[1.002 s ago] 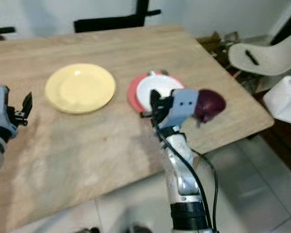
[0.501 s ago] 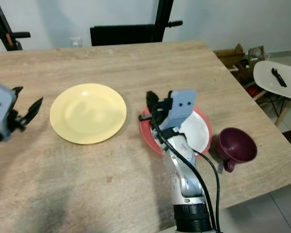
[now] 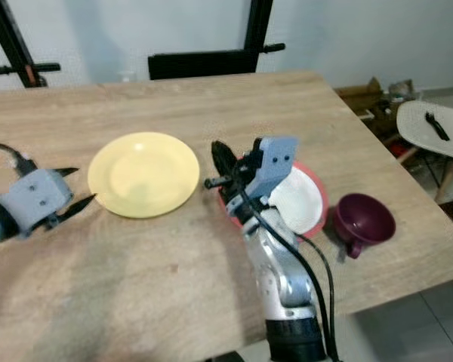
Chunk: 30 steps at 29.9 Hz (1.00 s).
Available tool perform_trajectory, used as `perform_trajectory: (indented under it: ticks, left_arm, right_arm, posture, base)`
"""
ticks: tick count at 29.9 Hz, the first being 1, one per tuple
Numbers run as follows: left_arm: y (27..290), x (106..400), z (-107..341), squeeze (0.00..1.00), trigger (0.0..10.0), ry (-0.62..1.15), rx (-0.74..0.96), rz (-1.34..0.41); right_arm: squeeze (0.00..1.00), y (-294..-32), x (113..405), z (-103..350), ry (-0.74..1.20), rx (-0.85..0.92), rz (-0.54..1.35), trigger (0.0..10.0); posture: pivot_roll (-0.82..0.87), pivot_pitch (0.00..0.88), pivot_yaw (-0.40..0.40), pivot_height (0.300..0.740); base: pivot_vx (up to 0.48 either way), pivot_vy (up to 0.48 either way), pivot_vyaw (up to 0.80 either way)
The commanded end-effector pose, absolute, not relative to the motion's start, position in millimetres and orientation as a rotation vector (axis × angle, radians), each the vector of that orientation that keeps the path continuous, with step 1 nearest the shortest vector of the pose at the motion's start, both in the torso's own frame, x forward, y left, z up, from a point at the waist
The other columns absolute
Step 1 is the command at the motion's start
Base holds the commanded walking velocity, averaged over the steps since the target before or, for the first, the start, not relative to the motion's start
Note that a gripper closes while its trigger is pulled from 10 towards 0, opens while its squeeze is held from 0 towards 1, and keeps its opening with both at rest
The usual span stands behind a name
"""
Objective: Setting the table
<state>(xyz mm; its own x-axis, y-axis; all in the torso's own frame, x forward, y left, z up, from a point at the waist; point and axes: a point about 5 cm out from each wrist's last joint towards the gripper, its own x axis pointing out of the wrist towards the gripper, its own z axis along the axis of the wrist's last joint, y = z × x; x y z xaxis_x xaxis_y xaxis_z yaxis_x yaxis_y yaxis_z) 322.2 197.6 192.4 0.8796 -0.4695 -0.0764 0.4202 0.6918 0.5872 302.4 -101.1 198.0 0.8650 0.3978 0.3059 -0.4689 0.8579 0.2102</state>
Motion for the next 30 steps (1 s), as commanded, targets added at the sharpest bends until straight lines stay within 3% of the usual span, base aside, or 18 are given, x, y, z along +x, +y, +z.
perform_trajectory:
  ticks: [1, 2, 3, 6, 15, 22, 26, 30]
  left_arm:
    - [198.4, 329.6, 177.8, 0.00, 10.0, -0.014, 0.575, -0.476]
    - [198.4, 329.6, 177.8, 0.00, 10.0, -0.014, 0.575, -0.476]
    - [199.8, 333.6, 173.6, 0.00, 10.0, -0.008, 0.422, -0.430]
    - [203.8, 336.2, 165.6, 0.00, 10.0, 0.007, 0.300, -0.366]
    - [211.6, 357.9, 159.7, 0.00, 10.0, 0.027, 0.099, -0.299]
    - [205.9, 365.1, 166.0, 0.00, 10.0, 0.028, 0.170, -0.357]
    - [200.8, 371.4, 188.1, 0.00, 10.0, -0.057, 0.212, -0.368]
    - [190.1, 377.2, 179.3, 0.00, 10.0, -0.038, 0.228, -0.392]
  right_arm:
    - [0.00, -99.8, 300.1, 198.0, -0.248, 0.295, 0.475, 10.0]
    - [0.00, -99.8, 300.1, 198.0, -0.248, 0.295, 0.475, 10.0]
    - [0.00, -93.6, 297.5, 195.4, -0.214, 0.336, 0.523, 10.0]
    - [0.00, -88.4, 296.7, 192.2, -0.182, 0.368, 0.566, 10.0]
    - [0.00, -64.7, 306.6, 202.9, -0.186, 0.377, 0.666, 10.0]
    - [0.00, -57.0, 304.9, 205.0, -0.186, 0.380, 0.698, 10.0]
    - [0.00, -56.3, 302.8, 202.6, -0.184, 0.371, 0.702, 10.0]
    - [0.00, -58.9, 304.2, 198.6, -0.176, 0.366, 0.694, 10.0]
  posture:
    - [-0.02, 0.085, 0.010, 0.740]
    - [-0.02, 0.085, 0.010, 0.740]
    - [-0.04, 0.090, 0.017, 0.740]
    - [-0.03, 0.096, 0.005, 0.740]
    - [-0.03, 0.108, -0.005, 0.740]
    - [-0.03, 0.108, -0.011, 0.740]
    - [-0.04, 0.082, -0.005, 0.740]
    - [-0.04, 0.066, -0.010, 0.740]
  base:
    - [0.000, 0.000, 0.00]
    - [0.000, 0.000, 0.00]
    - [0.000, 0.000, 0.00]
    - [0.000, 0.000, 0.00]
    - [0.000, 0.000, 0.00]
    - [0.000, 0.000, 0.00]
    - [0.000, 0.000, 0.00]
    - [0.000, 0.000, 0.00]
